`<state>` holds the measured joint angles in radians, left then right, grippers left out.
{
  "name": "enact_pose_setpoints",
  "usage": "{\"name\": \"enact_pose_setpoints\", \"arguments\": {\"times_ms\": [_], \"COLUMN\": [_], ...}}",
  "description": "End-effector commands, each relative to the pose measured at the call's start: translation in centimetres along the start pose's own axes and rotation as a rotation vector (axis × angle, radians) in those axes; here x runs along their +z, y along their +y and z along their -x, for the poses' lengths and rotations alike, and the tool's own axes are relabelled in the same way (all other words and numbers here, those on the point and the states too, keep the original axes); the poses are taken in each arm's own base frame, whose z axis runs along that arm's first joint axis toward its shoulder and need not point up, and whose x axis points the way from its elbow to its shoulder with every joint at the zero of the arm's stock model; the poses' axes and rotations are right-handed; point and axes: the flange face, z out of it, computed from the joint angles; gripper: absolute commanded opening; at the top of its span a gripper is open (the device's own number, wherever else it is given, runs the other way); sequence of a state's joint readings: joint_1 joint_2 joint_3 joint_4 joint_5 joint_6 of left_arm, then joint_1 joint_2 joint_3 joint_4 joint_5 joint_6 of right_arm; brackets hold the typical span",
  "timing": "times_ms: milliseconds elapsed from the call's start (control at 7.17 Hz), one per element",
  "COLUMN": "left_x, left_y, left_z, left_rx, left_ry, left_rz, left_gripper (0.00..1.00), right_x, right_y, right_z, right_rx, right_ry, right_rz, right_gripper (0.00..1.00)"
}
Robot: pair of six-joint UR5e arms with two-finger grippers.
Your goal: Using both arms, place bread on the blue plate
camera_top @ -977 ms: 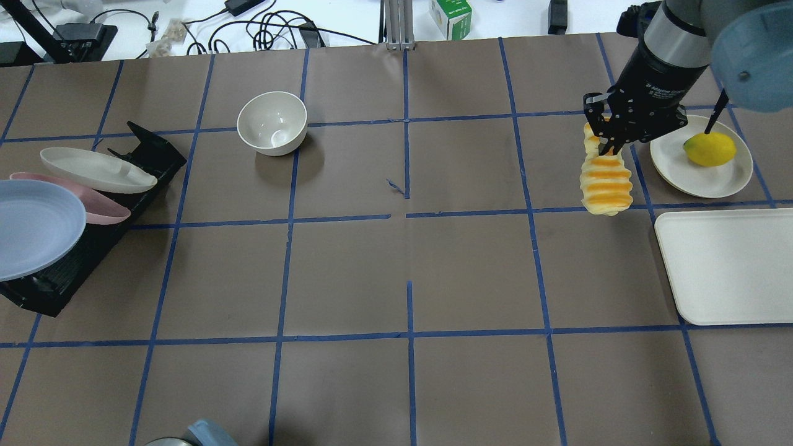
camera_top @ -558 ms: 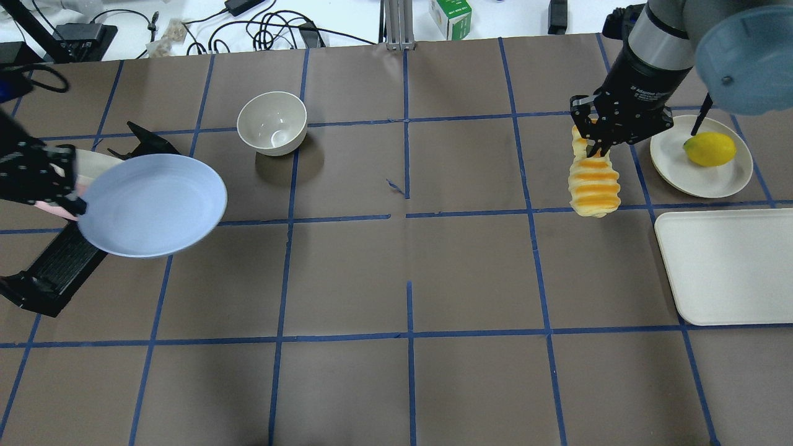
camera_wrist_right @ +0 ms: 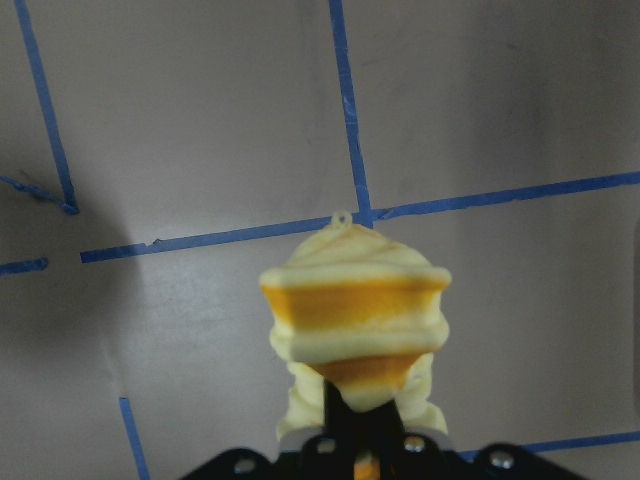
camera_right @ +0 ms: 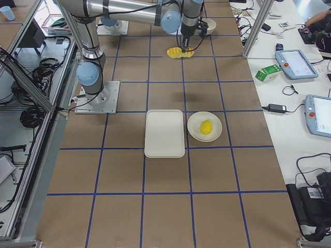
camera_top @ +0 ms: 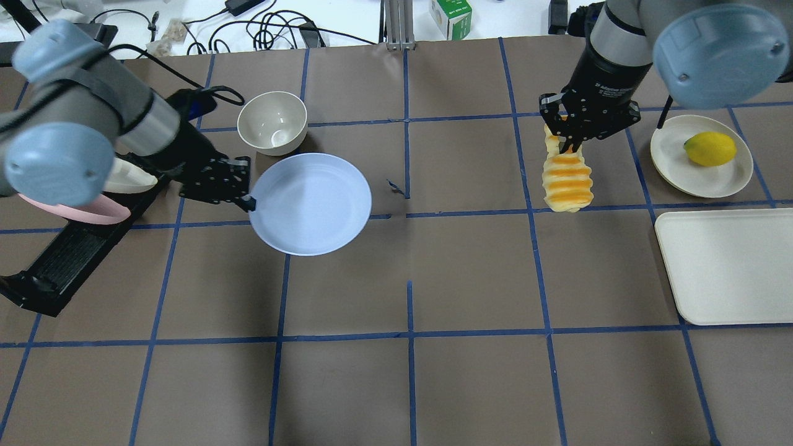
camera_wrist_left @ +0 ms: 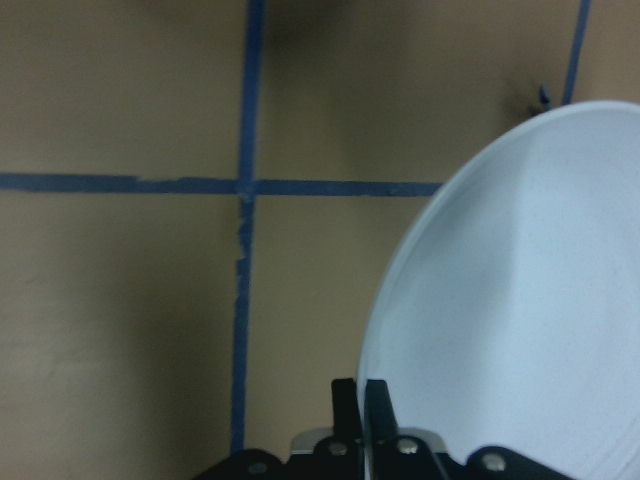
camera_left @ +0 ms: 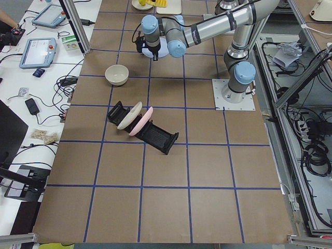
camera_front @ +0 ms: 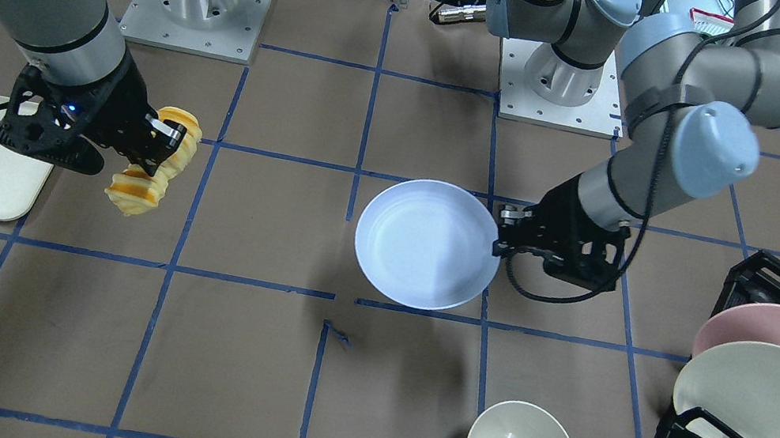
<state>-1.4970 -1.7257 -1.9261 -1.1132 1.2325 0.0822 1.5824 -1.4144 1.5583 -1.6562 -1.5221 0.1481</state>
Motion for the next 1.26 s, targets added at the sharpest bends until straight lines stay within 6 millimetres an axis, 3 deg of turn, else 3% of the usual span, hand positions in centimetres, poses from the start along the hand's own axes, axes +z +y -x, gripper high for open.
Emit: {"name": "enact_pose_setpoints", "arguments": {"times_ms": [0,140,419,558,698,837,977,1116], "left_x": [7.0,9.0,10.7,11.1,10.6,9.2,6.5,3.0], "left_y": [0.7,1.1,1.0,0.7,0.2,-0.4,-1.4,-2.7], "left_z": [-5.0,-6.5,-6.0,-6.0,-6.1,-6.5,-7.1,-5.6], "left_rx": [0.032,0.050,0.046,0.040,0.046,0.063,0.066,0.025], "left_ry": [0.009,0.005,0.001,0.007,0.007,0.006,0.000,-0.045], "left_rz": [-0.081,-0.058,-0.027,-0.022,-0.044,-0.083,-0.122,-0.099], "left_gripper": [0.00,0.00,0.00,0.58,1.00,1.00,1.00,1.00], "right_x": [1.3,1.9,3.4,4.9,6.1,7.8,9.5,11.6], "right_y": [0.4,0.2,0.9,0.7,0.6,0.6,0.6,0.5], "right_z": [4.0,4.8,8.4,9.8,11.0,12.8,14.6,15.9], "right_rx": [0.000,-0.012,0.025,0.003,-0.015,-0.042,-0.066,-0.075], "right_ry": [0.006,0.005,0.006,0.009,0.008,0.011,0.011,0.016], "right_rz": [0.001,0.003,-0.011,-0.002,-0.003,0.001,-0.007,0.003], "right_gripper": [0.00,0.00,0.00,0.00,0.00,0.00,0.00,0.00]}}
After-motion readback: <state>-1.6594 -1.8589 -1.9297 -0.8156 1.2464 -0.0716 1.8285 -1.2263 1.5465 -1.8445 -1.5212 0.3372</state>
